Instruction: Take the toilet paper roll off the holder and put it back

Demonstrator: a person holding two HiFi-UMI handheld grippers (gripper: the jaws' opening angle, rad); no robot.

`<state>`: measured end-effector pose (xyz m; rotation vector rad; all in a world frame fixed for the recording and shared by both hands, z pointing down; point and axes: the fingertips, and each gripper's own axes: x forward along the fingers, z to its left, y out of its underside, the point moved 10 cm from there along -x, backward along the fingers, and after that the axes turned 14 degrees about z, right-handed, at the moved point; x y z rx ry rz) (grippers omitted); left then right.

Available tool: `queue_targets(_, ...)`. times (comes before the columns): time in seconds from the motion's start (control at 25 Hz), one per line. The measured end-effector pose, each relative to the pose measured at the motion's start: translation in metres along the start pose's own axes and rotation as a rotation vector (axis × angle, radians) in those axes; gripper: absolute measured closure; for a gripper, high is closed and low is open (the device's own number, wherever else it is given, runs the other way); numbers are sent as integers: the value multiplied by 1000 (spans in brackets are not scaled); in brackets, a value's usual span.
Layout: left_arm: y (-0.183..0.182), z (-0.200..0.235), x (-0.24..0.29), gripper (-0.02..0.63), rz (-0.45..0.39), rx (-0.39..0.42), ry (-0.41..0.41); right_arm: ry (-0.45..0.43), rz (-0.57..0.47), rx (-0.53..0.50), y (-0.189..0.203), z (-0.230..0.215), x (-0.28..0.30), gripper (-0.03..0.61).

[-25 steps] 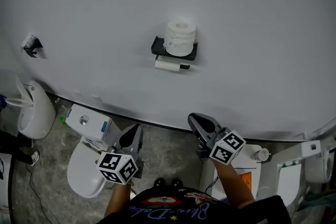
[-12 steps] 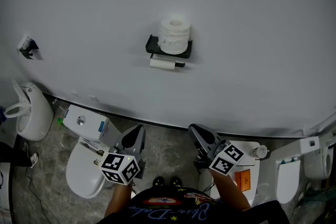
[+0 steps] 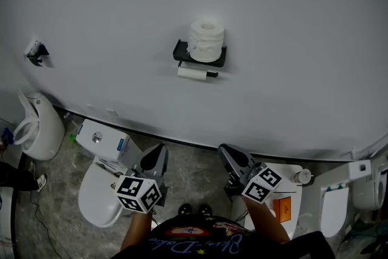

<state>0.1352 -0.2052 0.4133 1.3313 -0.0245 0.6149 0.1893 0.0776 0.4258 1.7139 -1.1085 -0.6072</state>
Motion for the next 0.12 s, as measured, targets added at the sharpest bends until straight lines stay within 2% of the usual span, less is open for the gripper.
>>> queue_targets(0.12,1,1,-2,617,0,2,0,-3,2,2,1,2,0,561)
